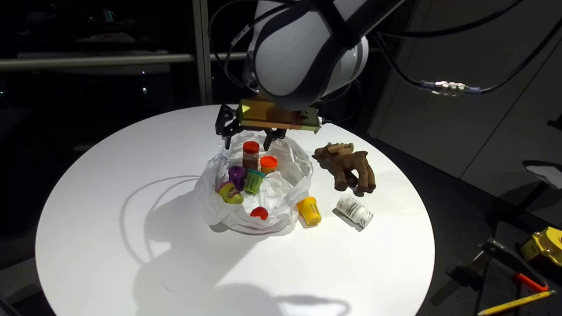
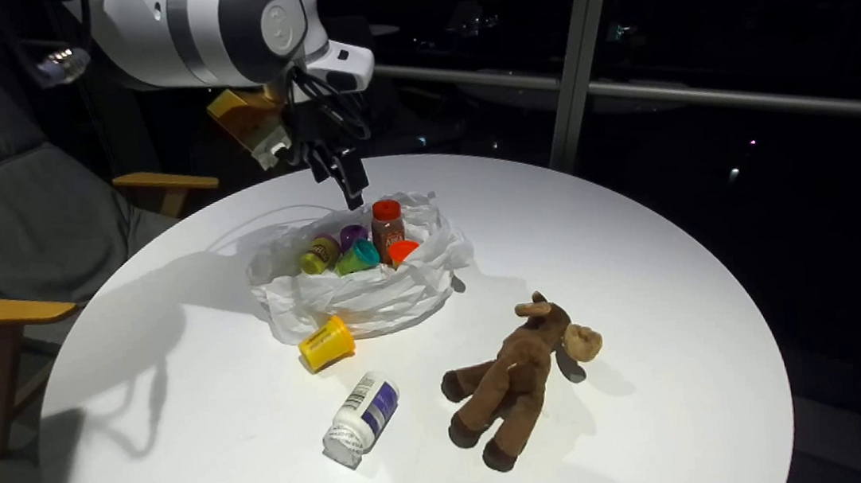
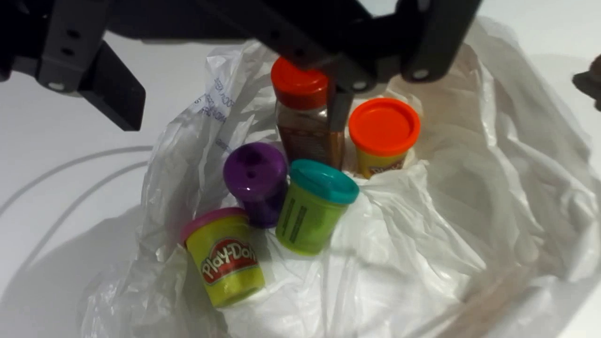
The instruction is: Put the objects on the table into the plastic bag.
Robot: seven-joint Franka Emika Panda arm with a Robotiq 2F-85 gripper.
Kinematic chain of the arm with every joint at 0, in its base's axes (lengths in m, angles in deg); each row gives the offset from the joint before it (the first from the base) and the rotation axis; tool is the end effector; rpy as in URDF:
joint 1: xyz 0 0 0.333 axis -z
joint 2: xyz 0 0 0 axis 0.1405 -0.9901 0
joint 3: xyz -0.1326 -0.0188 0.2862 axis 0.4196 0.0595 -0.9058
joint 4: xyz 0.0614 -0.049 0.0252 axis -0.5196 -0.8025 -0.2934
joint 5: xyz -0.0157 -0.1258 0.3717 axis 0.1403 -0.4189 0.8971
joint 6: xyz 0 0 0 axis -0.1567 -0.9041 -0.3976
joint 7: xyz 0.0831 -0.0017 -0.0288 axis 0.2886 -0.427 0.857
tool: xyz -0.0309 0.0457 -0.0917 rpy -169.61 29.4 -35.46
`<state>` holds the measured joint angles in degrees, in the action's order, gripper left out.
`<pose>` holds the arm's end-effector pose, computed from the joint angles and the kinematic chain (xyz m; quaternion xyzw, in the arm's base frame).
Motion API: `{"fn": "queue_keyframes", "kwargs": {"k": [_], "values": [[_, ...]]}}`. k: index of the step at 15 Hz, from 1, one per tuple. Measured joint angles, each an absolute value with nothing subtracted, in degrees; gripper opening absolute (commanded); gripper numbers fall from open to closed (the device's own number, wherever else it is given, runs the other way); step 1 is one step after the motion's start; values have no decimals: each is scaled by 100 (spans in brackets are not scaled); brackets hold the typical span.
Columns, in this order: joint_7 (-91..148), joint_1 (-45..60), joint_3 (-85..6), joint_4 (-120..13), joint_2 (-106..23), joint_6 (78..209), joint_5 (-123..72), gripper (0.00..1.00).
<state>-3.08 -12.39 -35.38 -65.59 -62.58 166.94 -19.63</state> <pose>0.6581 0.1473 0.2078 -0.9677 0.2046 -0.1438 0.0318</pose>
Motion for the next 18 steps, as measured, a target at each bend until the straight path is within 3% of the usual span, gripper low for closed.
{"fn": "queue_keyframes", "kwargs": {"k": [10, 18], "values": [[-364, -1034, -3819, -9071, -4679, 15863, -1983, 100], [-244, -1028, -3993, -9599, -4811, 16190, -2846, 100]]}}
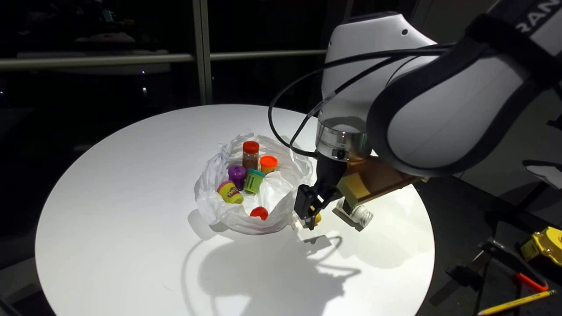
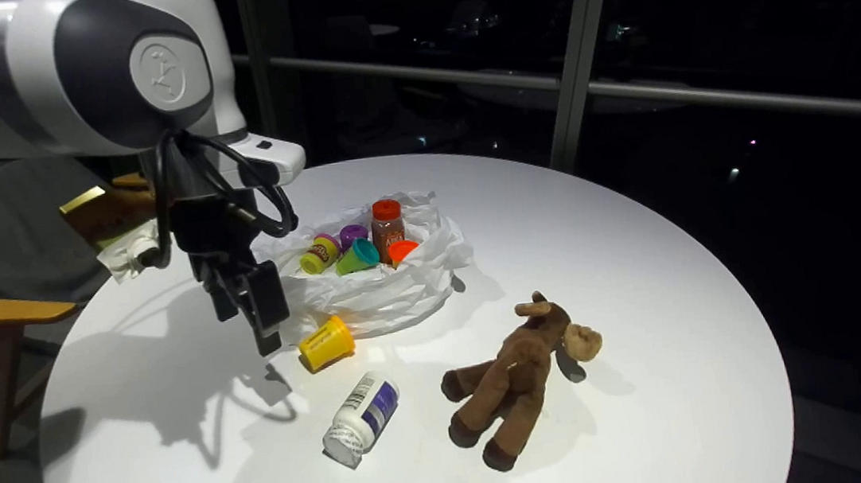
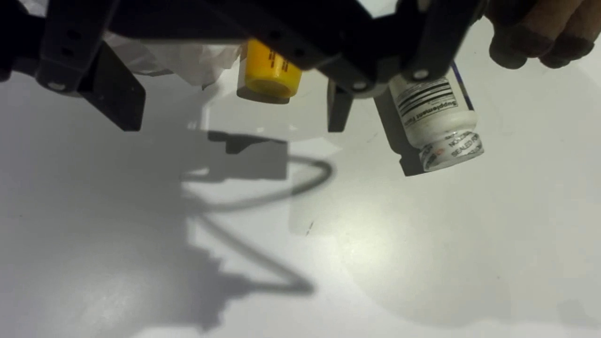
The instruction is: Put the objects on the table into the plastic bag.
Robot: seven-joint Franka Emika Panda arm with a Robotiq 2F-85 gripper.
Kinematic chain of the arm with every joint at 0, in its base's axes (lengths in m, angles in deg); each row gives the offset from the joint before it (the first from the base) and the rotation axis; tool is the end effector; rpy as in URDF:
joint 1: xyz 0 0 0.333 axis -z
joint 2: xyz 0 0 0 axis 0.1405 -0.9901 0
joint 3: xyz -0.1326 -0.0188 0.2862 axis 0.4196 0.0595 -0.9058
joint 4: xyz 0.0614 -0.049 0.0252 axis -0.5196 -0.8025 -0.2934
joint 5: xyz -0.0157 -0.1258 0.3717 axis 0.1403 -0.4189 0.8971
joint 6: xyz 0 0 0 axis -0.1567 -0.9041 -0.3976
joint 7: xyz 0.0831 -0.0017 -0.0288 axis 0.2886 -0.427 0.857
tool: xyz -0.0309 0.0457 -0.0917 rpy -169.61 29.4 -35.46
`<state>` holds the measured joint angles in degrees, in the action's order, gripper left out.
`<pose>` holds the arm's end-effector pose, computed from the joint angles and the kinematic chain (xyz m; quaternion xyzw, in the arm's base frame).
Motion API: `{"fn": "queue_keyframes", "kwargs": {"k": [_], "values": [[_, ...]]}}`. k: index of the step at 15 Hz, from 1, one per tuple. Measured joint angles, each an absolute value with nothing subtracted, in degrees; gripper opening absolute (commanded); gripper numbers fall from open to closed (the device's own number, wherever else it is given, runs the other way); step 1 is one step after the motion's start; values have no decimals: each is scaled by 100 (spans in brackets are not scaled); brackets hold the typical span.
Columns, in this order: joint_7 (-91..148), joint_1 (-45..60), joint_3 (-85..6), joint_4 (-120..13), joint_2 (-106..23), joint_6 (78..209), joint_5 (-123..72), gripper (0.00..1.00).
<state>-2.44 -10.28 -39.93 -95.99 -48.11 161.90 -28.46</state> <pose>0.4831 0.1256 0.1532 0.9899 -0.1311 -0.0236 0.0492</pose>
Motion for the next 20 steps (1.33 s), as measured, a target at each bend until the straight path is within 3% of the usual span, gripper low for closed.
{"fn": "queue_keyframes", "kwargs": {"k": [11, 12, 14, 20], "values": [[-242, -1013, -3658, -9034, -5627, 16749, -2958, 97], [-242, -1010, -3626, -8950, -5688, 16749, -2958, 75], [-239, -994, -3585, -8800, -5808, 16749, -2956, 71], [-226, -964, -3572, -8618, -6058, 16747, -2951, 23]]}}
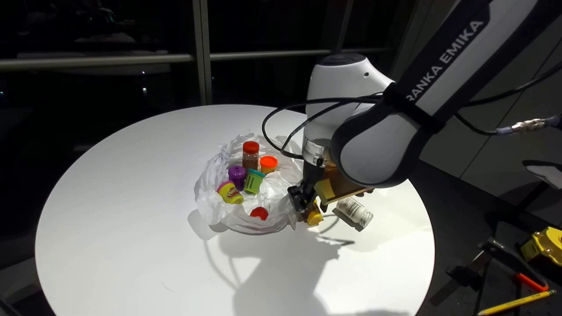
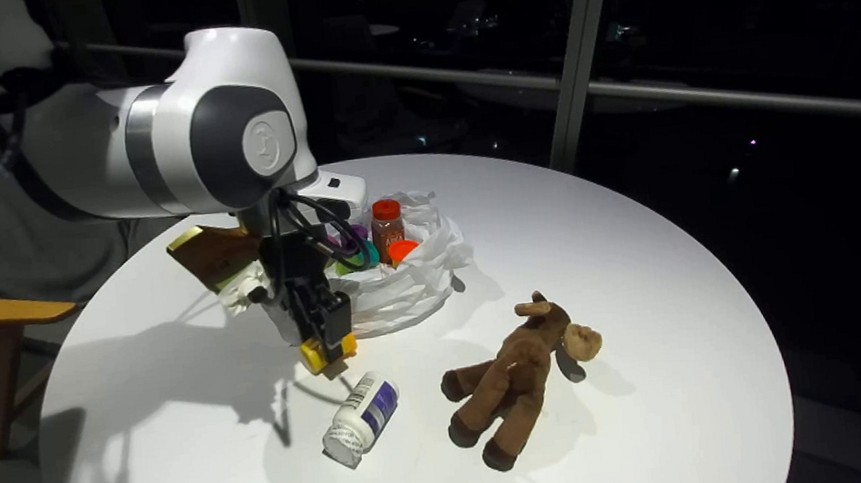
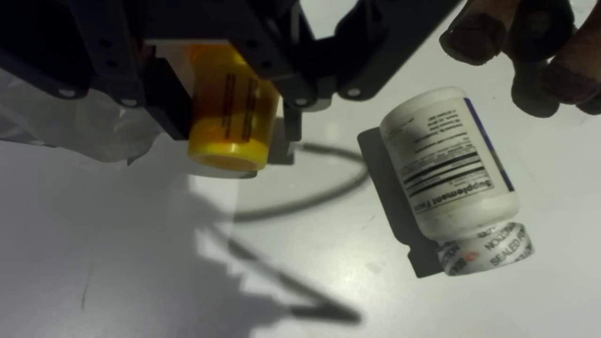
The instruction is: Put the objects on the table into the plastic bag.
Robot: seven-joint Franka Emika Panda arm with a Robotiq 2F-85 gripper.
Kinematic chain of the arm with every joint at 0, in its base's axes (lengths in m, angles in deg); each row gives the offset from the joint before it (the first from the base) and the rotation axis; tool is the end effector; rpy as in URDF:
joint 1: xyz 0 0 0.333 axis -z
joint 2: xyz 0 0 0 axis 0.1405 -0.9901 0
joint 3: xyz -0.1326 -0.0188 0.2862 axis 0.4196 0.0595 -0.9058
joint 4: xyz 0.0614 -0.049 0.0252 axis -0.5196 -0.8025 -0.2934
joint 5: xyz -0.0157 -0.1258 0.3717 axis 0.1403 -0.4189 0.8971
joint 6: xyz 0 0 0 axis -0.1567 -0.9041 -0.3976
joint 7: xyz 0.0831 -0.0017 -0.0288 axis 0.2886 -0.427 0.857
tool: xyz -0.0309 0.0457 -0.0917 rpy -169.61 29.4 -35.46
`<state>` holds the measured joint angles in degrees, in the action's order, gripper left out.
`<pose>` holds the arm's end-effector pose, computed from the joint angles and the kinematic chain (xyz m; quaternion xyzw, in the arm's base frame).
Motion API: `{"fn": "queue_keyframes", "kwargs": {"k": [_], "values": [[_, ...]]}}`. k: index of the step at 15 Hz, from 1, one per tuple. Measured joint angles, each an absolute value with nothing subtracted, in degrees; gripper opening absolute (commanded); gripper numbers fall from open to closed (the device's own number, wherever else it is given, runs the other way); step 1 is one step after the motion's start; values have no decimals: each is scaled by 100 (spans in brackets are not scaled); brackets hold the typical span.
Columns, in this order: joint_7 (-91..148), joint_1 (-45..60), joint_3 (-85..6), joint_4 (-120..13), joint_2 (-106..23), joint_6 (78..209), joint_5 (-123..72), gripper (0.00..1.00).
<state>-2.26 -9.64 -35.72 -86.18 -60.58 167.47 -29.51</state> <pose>0.5340 0.0907 0.1007 0.9864 -0.1513 0.0091 0.0637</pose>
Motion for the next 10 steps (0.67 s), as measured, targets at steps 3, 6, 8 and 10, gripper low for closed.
{"fn": "queue_keyframes", "kwargs": {"k": [3, 6, 8, 10], "values": [[-213, -959, -3568, -8578, -6090, 16746, -2904, 18], [-171, -928, -3572, -8572, -6083, 16727, -2787, 19], [-162, -900, -3575, -8588, -5969, 16451, -2653, 19], [-153, -876, -3600, -8664, -5614, 15916, -2526, 19]]}}
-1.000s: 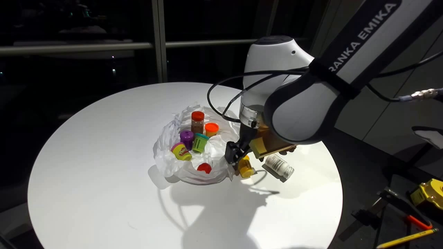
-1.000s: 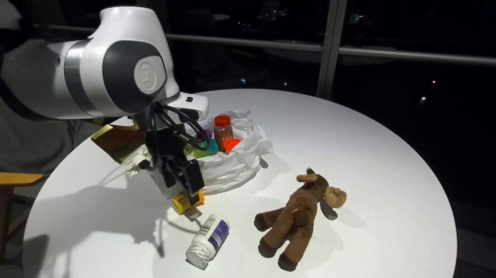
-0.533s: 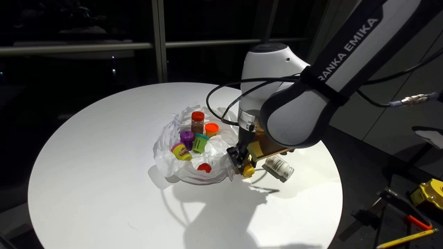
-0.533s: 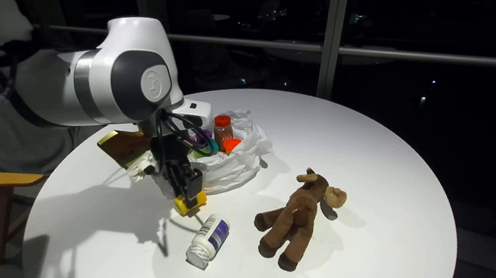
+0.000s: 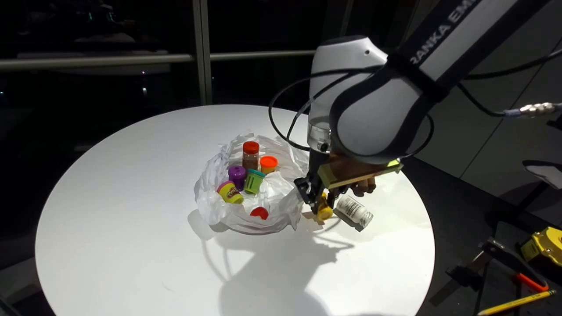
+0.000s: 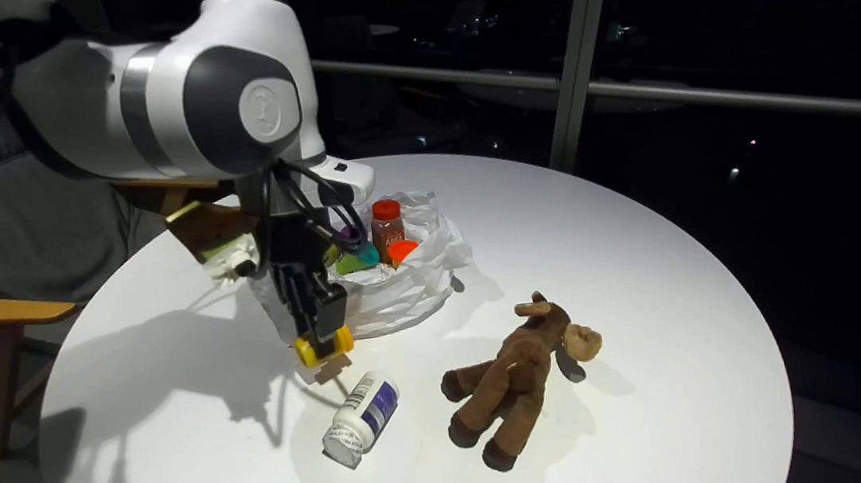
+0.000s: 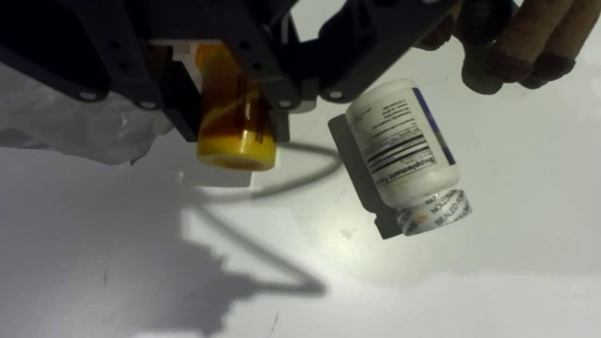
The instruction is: Put the objects on the table into the plastic bag.
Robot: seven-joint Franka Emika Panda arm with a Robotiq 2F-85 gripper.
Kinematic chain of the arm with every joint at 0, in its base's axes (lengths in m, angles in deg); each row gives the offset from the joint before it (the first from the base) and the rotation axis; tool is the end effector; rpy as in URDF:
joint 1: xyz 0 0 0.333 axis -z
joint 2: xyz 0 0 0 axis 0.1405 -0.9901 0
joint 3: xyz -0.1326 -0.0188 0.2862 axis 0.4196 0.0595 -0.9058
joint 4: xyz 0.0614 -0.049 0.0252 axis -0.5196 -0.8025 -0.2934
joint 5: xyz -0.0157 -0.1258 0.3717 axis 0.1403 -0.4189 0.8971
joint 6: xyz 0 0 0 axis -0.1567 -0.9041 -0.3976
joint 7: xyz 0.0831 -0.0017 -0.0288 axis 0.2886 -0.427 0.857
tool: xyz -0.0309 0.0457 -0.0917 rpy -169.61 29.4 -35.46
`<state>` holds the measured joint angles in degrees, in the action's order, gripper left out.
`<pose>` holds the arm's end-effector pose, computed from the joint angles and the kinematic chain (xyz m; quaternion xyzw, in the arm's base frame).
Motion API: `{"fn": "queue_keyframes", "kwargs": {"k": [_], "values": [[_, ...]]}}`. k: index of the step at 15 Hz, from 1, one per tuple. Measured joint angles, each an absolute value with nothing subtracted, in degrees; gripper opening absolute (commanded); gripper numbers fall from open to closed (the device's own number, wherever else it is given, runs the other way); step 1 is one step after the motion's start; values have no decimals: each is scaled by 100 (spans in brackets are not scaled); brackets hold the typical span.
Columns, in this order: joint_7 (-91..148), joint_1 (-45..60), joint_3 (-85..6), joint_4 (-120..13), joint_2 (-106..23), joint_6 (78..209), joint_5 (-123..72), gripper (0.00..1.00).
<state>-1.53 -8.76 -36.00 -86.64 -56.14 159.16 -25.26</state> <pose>0.5327 0.0816 0.1283 0.9793 -0.1898 -0.0319 0.0623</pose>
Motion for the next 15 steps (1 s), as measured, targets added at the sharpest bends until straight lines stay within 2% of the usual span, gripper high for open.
{"fn": "queue_keyframes", "kwargs": {"k": [4, 7, 11, 15], "values": [[-155, -874, -3755, -8762, -4534, 15076, -2523, 19], [-162, -872, -3972, -8601, -4054, 15005, -2553, 19], [-160, -867, -4188, -8271, -4307, 15433, -2661, 19], [-240, -932, -4040, -8063, -5258, 16372, -3170, 19]]}}
